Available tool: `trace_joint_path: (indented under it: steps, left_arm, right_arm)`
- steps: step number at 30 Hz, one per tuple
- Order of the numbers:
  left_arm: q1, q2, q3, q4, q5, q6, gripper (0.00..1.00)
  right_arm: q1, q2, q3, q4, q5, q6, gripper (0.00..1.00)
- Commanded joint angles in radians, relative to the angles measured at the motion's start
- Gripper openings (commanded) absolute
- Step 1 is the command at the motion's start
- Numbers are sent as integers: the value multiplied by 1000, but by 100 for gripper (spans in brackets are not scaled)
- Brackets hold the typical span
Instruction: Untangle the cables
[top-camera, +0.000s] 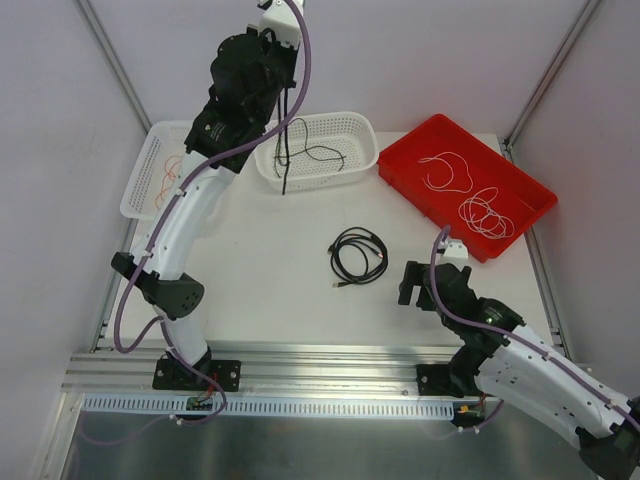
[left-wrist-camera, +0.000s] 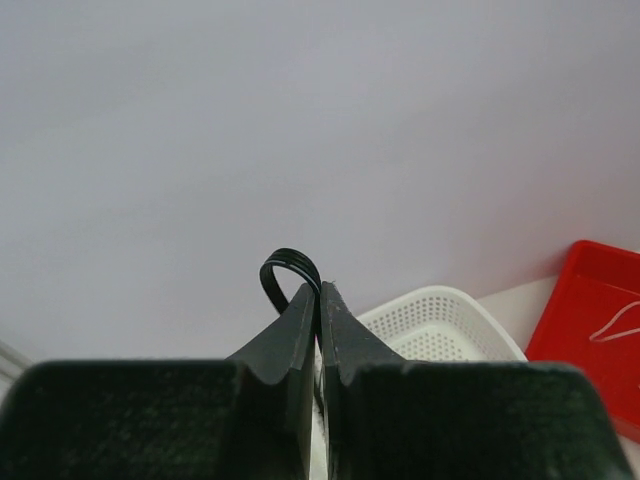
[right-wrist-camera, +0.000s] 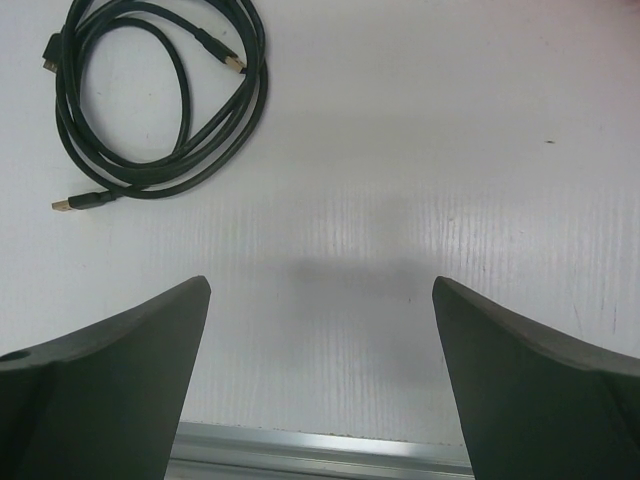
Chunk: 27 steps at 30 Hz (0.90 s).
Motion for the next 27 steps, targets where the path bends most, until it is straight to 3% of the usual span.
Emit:
trace_joint_path:
  steps: [1,13,19,27]
  left_arm:
    - [50,33,51,166,77,40,0]
    - [184,280,-13,499,222,-7,1]
    - [206,381,-81,552,224,-40,0]
    - [204,320,-168,590,298,-86,0]
  right_arm:
    - [-3,32,8,64,-26,-14,99]
    - [-3,113,16,74,-43,-28,99]
    - [-3,153,20,87,-44,-34,99]
    - [-3,179,26,91,-50,-42,99]
